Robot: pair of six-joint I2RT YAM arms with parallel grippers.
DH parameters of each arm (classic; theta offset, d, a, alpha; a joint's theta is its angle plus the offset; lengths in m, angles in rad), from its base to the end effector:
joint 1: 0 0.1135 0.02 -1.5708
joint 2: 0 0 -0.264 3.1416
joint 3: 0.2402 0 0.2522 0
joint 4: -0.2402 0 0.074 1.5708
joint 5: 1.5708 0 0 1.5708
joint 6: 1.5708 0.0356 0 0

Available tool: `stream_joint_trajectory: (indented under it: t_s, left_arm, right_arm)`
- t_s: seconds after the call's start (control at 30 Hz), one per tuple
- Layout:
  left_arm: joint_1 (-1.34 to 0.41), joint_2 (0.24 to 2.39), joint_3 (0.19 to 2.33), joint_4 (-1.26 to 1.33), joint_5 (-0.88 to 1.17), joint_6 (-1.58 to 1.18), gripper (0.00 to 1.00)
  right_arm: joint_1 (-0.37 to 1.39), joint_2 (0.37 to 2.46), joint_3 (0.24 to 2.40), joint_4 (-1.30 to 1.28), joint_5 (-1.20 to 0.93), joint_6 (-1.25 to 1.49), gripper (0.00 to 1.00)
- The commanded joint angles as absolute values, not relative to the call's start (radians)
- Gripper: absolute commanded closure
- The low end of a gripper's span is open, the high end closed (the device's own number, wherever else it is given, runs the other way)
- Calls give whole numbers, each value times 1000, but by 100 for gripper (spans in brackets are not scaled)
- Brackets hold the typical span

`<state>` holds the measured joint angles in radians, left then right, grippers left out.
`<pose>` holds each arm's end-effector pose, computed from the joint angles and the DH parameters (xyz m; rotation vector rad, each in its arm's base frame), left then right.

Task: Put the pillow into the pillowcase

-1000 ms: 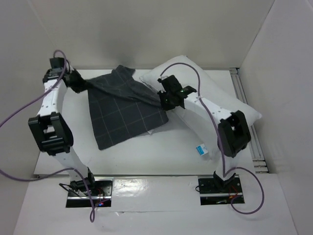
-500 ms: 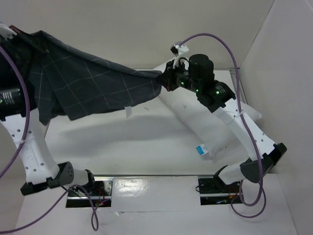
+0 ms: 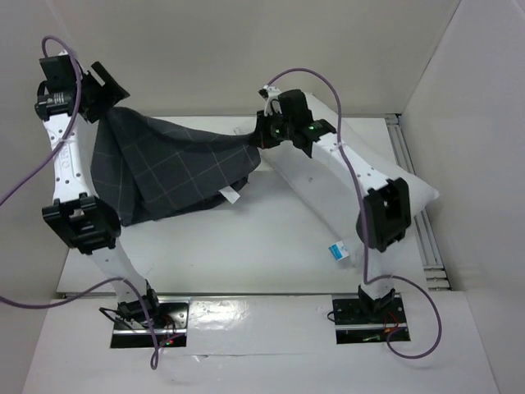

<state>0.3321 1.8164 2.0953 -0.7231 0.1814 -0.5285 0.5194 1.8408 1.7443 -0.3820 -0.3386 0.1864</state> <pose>0.3818 0.1249 0.4478 -0.7362 1.8817 -0.3075 0.3722 0.2264 0.3545 -0.5635 2.0358 0.7784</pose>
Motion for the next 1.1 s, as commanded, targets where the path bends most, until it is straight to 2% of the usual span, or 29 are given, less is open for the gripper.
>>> stream_joint_trajectory:
  t_s: [0.0,0.07,0.13,0.17,0.2,0.3,0.33,0.4,0.43,0.47,0.53,0.67,0.8,1.0,1.07]
  left_arm:
    - [342,1970,2303,-802,262,-517,7]
    - [342,2017,2327,-901,316,-497,0]
    - [331,1953,2196,-902,295,-497,2]
    - [319,1910,2005,-867,266,-497,8]
    - [305,1864,1906,-835,256,-506,20]
    - [269,1711,1603,-741,233,-517,28]
    - [268,1683,1542,-729,233,-529,39]
    - [247,1625,1395,-677,210,-538,39]
    - [247,1624,1359,-676,193,-555,35]
    - [247,1624,1333,-666,193,-555,27]
    - [247,1655,1275,-644,216,-565,23]
    - [247,1692,1220,-595,258,-575,23]
    - [247,1704,1194,-562,193,-588,23]
    - [247,1750,1216,-525,140,-620,22]
    - [247,1782,1244,-515,130,-620,25]
  right_arm:
    - [482,1977,1893,-371,-416,221,100]
    - [482,2057,1948,-408,-436,221,100]
    - [482,2066,1928,-396,-436,230,100]
    - [482,2066,1916,-384,-436,230,100]
    - [482,2054,1887,-373,-436,239,100]
    - [473,2045,1868,-342,-436,252,100]
    - [472,2045,1868,-342,-436,252,100]
    - [472,2045,1868,-342,-436,261,100]
    - [472,2045,1878,-342,-451,261,100]
    - [472,2045,1878,-342,-451,261,100]
    - [472,2045,1878,-342,-451,261,100]
    - [472,2045,1868,-342,-442,261,100]
    - [472,2045,1868,-353,-442,261,100]
    - [482,2045,1868,-353,-442,261,100]
    - [482,2045,1859,-362,-442,261,100]
